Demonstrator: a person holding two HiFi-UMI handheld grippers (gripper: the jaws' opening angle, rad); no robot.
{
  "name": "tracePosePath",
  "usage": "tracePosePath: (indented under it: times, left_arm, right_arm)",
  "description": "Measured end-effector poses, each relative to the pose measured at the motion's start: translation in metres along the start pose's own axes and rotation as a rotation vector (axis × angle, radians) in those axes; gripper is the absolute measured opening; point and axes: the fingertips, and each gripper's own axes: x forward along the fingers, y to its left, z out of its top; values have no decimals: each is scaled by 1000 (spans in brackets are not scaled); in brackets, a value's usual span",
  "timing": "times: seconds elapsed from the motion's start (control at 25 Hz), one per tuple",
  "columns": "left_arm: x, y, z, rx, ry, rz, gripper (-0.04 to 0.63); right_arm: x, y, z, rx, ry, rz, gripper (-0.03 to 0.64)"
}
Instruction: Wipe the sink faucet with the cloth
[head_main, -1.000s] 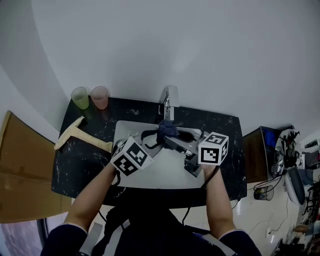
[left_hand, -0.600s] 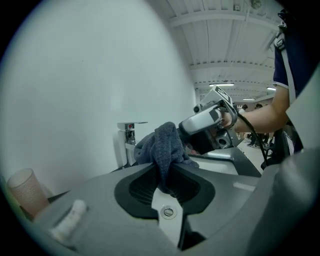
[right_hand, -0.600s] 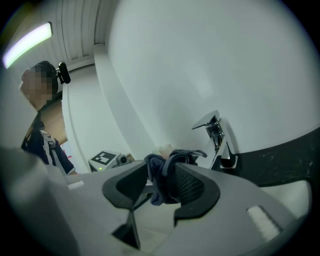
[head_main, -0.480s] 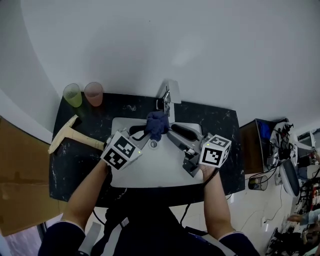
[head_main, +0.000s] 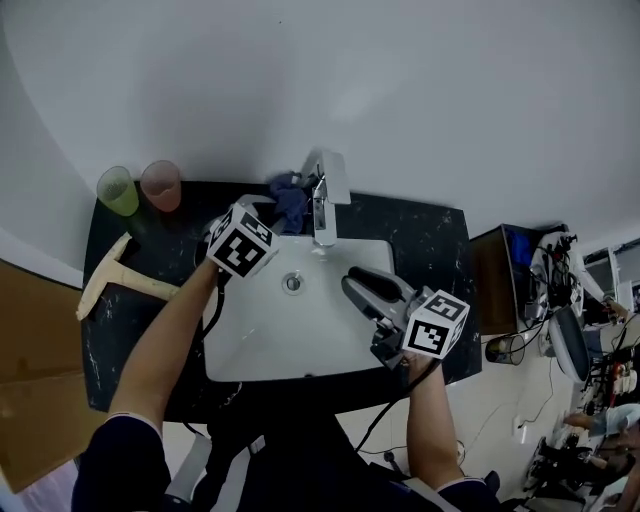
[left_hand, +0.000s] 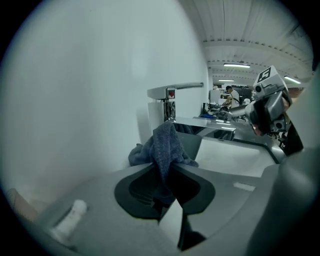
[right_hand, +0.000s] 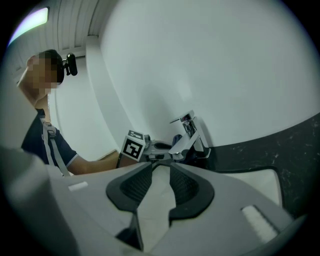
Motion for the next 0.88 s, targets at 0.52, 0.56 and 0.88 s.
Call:
tracePosePath:
  times: [0.52,0.56,0.88]
  left_arm:
    - [42,19,12,-54,-3,2,60]
    - [38,19,17,-72,-24,1,58]
    - [6,27,64,-52,-152,36,58]
  right_arm:
    - [-43,-11,-11,1,-20,-101,114]
    - [-44,-12,-12,-2,-19,-107,114]
    - [-33,-27,-10,-90,0,-230,23]
